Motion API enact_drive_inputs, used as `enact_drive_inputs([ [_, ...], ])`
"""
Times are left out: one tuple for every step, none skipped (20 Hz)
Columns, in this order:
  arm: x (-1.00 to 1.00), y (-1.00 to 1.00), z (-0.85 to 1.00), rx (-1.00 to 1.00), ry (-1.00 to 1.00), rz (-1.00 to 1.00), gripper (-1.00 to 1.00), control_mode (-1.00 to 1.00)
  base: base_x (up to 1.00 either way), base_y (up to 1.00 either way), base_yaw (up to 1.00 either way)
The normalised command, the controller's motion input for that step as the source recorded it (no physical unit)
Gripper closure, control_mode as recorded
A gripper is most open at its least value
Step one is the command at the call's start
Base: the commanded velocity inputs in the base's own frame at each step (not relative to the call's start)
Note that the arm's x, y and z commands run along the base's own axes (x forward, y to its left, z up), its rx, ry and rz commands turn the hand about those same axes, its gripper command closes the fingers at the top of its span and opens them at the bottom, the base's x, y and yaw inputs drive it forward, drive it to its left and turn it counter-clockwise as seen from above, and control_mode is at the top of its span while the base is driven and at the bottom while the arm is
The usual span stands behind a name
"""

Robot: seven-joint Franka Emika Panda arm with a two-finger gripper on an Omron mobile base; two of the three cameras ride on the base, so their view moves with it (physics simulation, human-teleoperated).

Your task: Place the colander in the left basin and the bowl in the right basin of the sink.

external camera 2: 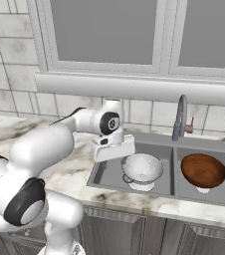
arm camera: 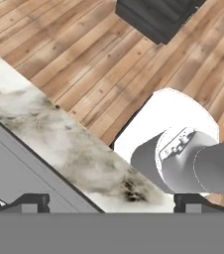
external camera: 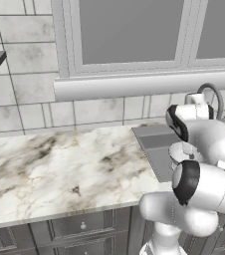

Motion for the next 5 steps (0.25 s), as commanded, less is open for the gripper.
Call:
enact_drive_inputs([
  [-0.59, 0.13, 0.41, 0.01, -0.08, 0.0, -1.0, -1.0, 0.0, 0.0, 0.0],
  [-0.61, 0.11, 0.41, 0.01, -0.13, 0.0, -1.0, -1.0, 0.0, 0.0, 0.0],
  [-0.64, 0.13, 0.39, 0.02, -0.13, 0.0, -1.0, -1.0, 0.0, 0.0, 0.0],
  [-0.66, 0.09, 0.41, 0.03, -0.14, 0.0, -1.0, -1.0, 0.0, 0.0, 0.0],
  [-0.69, 0.09, 0.39, 0.02, -0.17, 0.0, -1.0, -1.0, 0.0, 0.0, 0.0],
])
